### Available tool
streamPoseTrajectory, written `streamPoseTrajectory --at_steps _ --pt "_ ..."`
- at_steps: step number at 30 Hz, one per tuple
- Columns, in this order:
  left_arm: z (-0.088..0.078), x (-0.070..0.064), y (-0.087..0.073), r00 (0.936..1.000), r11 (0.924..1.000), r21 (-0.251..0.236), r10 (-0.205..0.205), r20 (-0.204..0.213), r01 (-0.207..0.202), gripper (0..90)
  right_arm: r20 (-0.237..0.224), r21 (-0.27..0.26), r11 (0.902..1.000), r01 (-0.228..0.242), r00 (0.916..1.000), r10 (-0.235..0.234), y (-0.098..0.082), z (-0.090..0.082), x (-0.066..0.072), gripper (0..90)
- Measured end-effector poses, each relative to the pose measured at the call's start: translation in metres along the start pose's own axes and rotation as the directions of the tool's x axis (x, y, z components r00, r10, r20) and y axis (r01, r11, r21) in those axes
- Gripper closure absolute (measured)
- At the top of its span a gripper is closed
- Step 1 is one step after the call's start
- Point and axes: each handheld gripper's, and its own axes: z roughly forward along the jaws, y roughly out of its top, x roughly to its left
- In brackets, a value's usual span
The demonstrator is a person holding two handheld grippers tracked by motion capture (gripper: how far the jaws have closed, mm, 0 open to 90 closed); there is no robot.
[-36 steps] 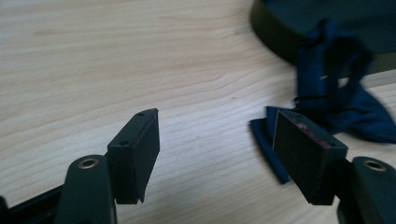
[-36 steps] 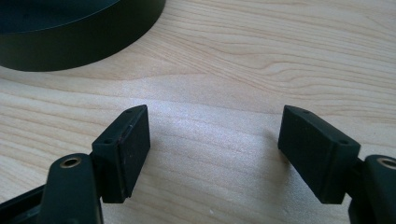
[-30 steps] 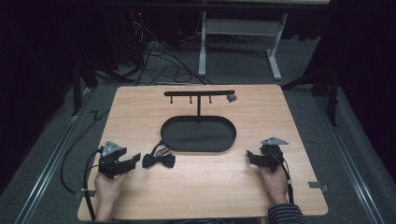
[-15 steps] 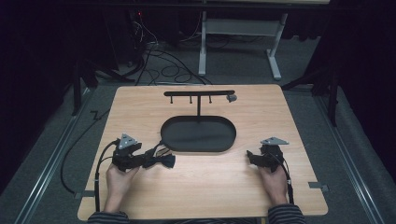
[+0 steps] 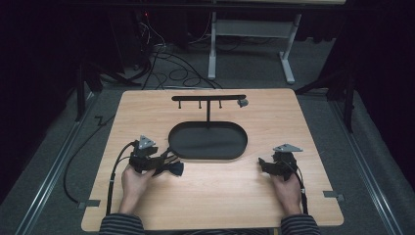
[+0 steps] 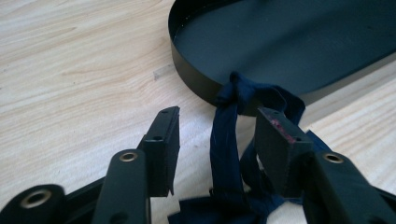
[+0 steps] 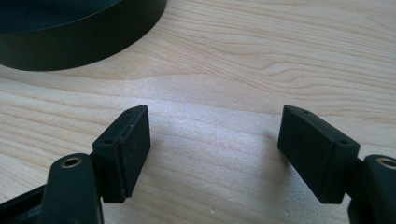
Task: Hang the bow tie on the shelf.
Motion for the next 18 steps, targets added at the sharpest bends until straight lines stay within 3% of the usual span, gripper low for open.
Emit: streamPoseTrajectory --at_steps 7,18 --pt "0.008 0.002 -0.001 1.0000 0.9997 0.024 -0.007 0.000 0.007 60.6 0.000 0.000 1.0000 0.001 1.0000 -0.001 0.000 0.000 0.000 26.6" --pt "0.012 0.000 -0.003 0.9995 0.9981 0.053 0.031 0.004 -0.031 83.1 0.000 0.001 1.0000 -0.002 1.0000 0.002 0.000 0.000 0.000 26.7"
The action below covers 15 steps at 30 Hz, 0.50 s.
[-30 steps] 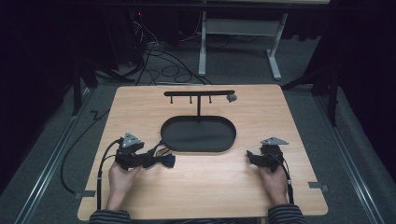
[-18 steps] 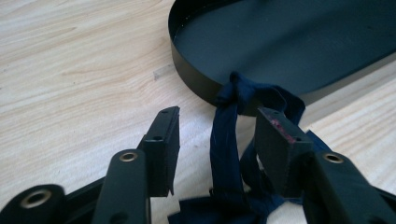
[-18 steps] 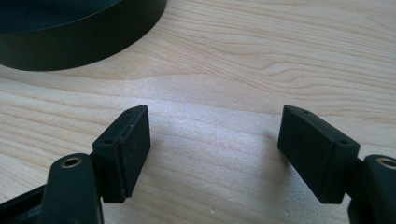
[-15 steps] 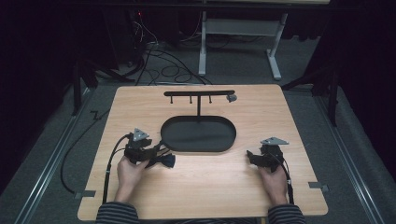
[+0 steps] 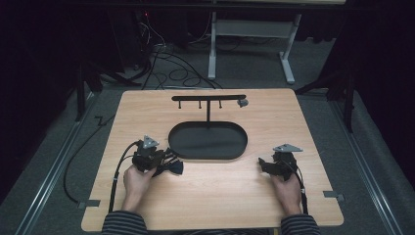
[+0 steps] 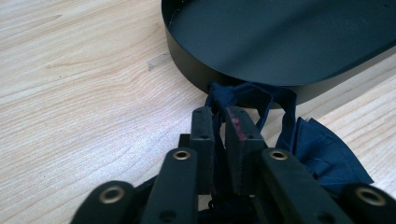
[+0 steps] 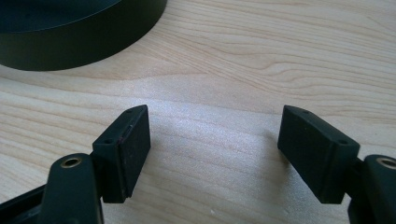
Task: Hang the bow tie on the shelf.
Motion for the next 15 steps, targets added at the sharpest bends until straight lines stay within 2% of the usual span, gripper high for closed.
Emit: streamPoseTrajectory --at_steps 4,15 --pt "-0.001 -0.001 0.000 0.9999 0.9999 0.000 0.014 -0.008 -0.014 88.7 -0.001 -0.001 1.0000 0.003 1.0000 -0.003 0.000 0.000 0.000 26.7" --pt "-0.016 -0.003 0.005 0.9997 0.9986 -0.046 0.026 -0.006 -0.026 90.0 -0.001 0.000 1.0000 0.002 1.0000 -0.002 0.000 0.000 0.000 26.7"
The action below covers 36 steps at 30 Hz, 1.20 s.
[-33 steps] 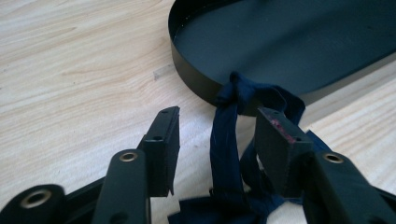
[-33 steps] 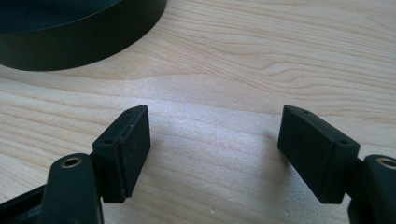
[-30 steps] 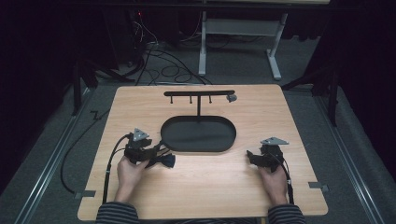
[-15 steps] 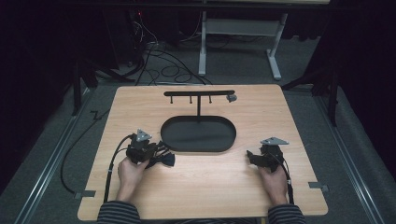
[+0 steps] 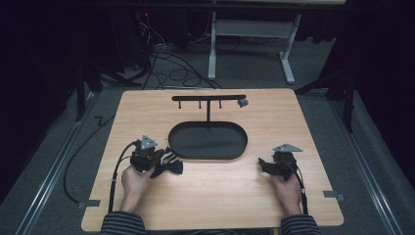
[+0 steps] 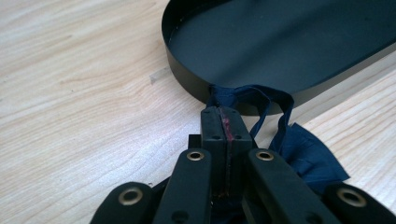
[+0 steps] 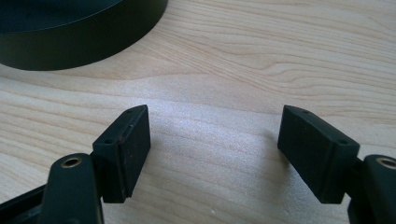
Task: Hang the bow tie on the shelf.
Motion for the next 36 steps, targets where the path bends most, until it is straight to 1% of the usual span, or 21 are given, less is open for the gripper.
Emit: streamPoseTrajectory --at_steps 3,4,6,11,21,24,25,28,33,36 --pt "-0.004 -0.002 0.003 1.0000 0.9999 -0.014 0.006 -0.002 -0.006 90.0 -0.001 0.000 1.0000 0.001 1.0000 -0.001 0.000 0.000 0.000 26.7" --pt "-0.009 -0.004 0.007 0.9999 0.9994 -0.030 0.015 -0.001 -0.015 90.0 -0.002 0.000 1.0000 0.003 1.0000 -0.003 0.000 0.000 0.000 26.7" --pt "-0.014 -0.006 0.012 0.9996 0.9987 -0.044 0.027 -0.003 -0.027 90.0 -0.003 0.000 1.0000 0.004 1.0000 -0.004 0.000 0.000 0.000 26.7" --pt "-0.024 -0.010 0.021 0.9985 0.9964 -0.066 0.054 -0.009 -0.054 90.0 -0.004 0.000 1.0000 0.004 1.0000 -0.004 0.000 0.000 0.000 26.7" --pt "-0.038 -0.012 0.035 0.9983 0.9935 -0.101 0.055 0.019 -0.053 90.0 -0.004 0.000 1.0000 0.003 1.0000 -0.003 0.000 0.000 0.000 26.8" --pt "-0.045 -0.013 0.042 0.9976 0.9922 -0.108 0.065 0.024 -0.062 90.0 -0.004 0.000 1.0000 0.004 1.0000 -0.004 0.000 0.000 0.000 26.8" --pt "-0.045 -0.013 0.042 0.9976 0.9922 -0.108 0.065 0.024 -0.062 90.0 -0.004 0.000 1.0000 0.004 1.0000 -0.004 0.000 0.000 0.000 26.8" --pt "-0.050 -0.013 0.048 0.9972 0.9911 -0.120 0.064 0.039 -0.059 90.0 -0.004 0.000 1.0000 0.004 1.0000 -0.004 0.000 0.000 0.000 26.8" --pt "-0.053 -0.014 0.056 0.9965 0.9901 -0.125 0.070 0.045 -0.064 90.0 -0.004 0.000 1.0000 0.005 1.0000 -0.005 0.000 0.000 0.000 26.9" --pt "-0.055 -0.014 0.060 0.9964 0.9896 -0.131 0.068 0.051 -0.060 90.0 -0.005 -0.001 1.0000 0.005 1.0000 -0.005 0.000 0.000 0.000 27.1"
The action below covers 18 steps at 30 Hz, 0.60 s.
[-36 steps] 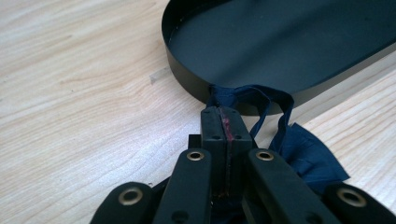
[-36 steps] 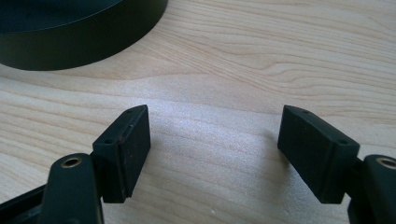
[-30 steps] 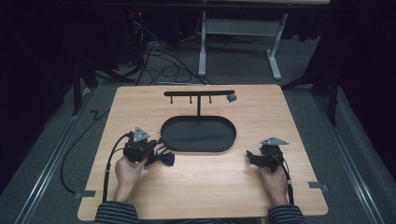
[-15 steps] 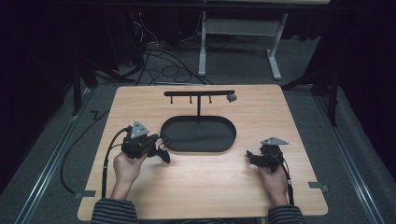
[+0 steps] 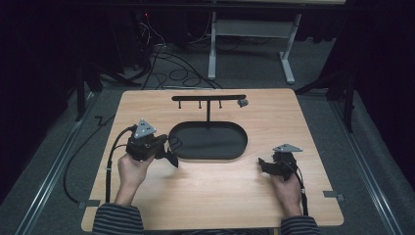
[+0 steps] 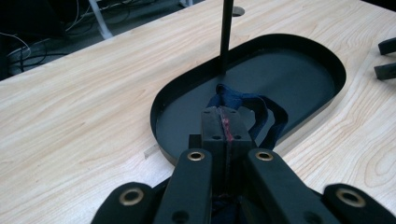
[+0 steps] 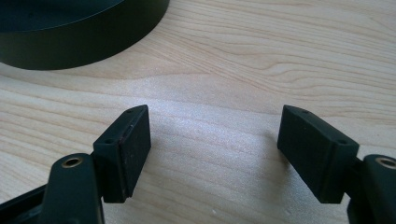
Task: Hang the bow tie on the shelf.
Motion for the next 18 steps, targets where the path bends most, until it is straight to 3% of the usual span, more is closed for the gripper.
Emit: streamPoseTrajectory --at_steps 18 --pt "0.002 -0.006 0.041 0.9996 0.9995 -0.017 0.028 -0.006 -0.028 90.0 -0.003 -0.001 1.0000 0.000 1.0000 0.000 0.000 0.000 0.000 27.6"
